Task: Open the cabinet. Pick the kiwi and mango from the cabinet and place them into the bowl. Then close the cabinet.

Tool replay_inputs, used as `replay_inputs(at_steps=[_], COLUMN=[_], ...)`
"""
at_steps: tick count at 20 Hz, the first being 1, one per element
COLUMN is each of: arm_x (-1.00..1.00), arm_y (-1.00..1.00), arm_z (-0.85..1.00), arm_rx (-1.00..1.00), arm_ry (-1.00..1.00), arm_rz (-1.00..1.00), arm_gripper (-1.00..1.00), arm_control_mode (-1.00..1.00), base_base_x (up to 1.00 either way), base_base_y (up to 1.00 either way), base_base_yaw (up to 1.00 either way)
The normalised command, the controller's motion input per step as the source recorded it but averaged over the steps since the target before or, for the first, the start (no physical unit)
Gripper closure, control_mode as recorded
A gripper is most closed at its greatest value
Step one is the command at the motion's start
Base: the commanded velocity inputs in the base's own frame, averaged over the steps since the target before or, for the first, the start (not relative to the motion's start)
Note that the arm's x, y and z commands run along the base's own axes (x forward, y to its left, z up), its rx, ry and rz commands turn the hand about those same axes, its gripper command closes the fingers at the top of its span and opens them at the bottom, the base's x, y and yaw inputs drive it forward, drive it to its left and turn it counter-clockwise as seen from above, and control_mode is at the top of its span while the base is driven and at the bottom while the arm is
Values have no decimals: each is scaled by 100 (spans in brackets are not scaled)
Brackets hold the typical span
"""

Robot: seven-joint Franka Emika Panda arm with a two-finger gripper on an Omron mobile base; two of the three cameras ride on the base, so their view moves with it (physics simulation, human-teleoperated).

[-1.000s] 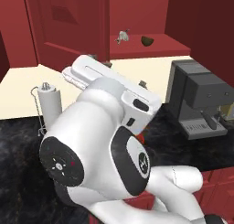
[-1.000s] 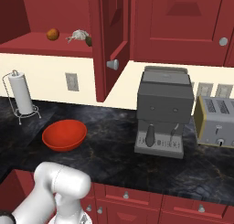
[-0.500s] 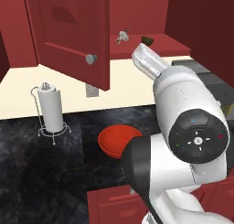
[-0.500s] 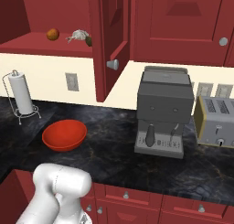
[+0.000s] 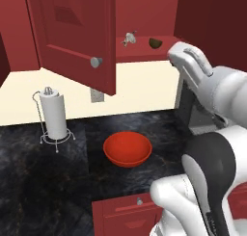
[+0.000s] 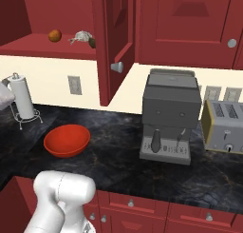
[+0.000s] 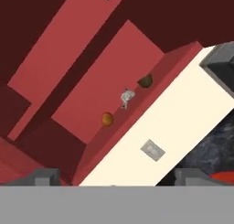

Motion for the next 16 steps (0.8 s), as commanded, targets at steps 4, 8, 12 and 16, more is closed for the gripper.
replay_inputs(at_steps=[4,8,12,16], arm_x=[65,63,45,27], arm_y=[3,3,15,47], arm_z=[-1,-2,-22,-37], arm_rx=[28,25,18,7], arm_ry=[15,21,19,7], arm_rz=[29,29,30,21], arm_gripper=[-100,-100,-100,-100], arm_control_mode=[-100,-100,-100,-100], base_base_x=[0,0,0,0], base_base_y=[0,0,0,0], base_base_yaw=[0,0,0,0])
